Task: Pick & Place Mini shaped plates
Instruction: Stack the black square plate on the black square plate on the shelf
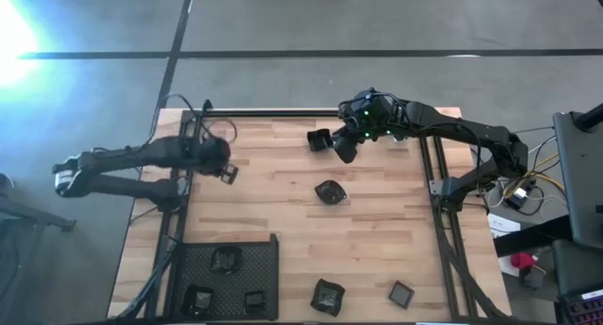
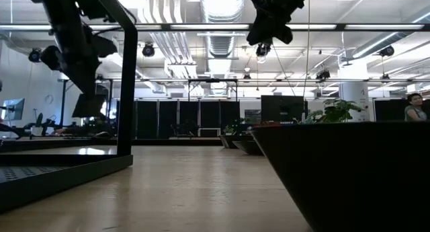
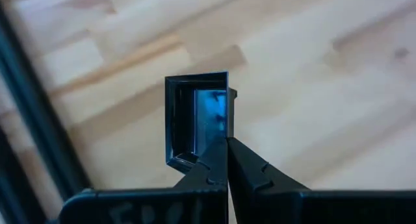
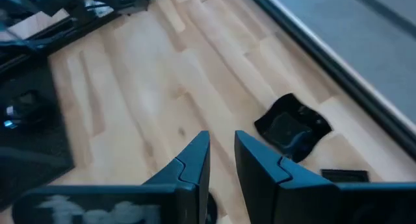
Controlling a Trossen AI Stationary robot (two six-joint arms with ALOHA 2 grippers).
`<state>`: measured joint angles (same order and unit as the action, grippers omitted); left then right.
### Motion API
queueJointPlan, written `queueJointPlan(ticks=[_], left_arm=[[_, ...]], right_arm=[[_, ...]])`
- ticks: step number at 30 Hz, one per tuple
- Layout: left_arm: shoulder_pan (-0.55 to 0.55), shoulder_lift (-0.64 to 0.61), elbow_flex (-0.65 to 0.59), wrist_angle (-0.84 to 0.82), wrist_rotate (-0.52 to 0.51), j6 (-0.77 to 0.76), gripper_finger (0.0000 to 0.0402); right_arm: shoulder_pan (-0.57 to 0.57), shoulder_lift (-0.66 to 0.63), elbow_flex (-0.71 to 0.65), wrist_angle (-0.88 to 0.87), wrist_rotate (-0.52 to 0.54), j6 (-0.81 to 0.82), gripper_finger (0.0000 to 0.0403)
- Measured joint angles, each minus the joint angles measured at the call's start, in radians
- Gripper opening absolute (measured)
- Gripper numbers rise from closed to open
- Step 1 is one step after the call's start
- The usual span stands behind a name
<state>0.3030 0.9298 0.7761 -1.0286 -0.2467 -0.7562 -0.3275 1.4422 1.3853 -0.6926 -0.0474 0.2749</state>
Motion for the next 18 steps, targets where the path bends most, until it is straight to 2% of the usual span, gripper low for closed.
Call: queueJointPlan(ticks=[5,11,18], left_arm=[[-0.268,0.015,0.01,-0.001,-0.006,-0.133,0.0],[-0.583,0.088,0.104,0.006,-0.05,-0.204,0.0],[-0.826,0.271,0.272,0.007,-0.095,-0.245,0.0]], right_arm=[[0.0,0.0,0.0,0.0,-0.04,-0.013,0.0068],[0.0,0.0,0.0,0.0,-0.041,-0.021,0.0068],[0.0,0.0,0.0,-0.001,-0.041,-0.047,0.0068]])
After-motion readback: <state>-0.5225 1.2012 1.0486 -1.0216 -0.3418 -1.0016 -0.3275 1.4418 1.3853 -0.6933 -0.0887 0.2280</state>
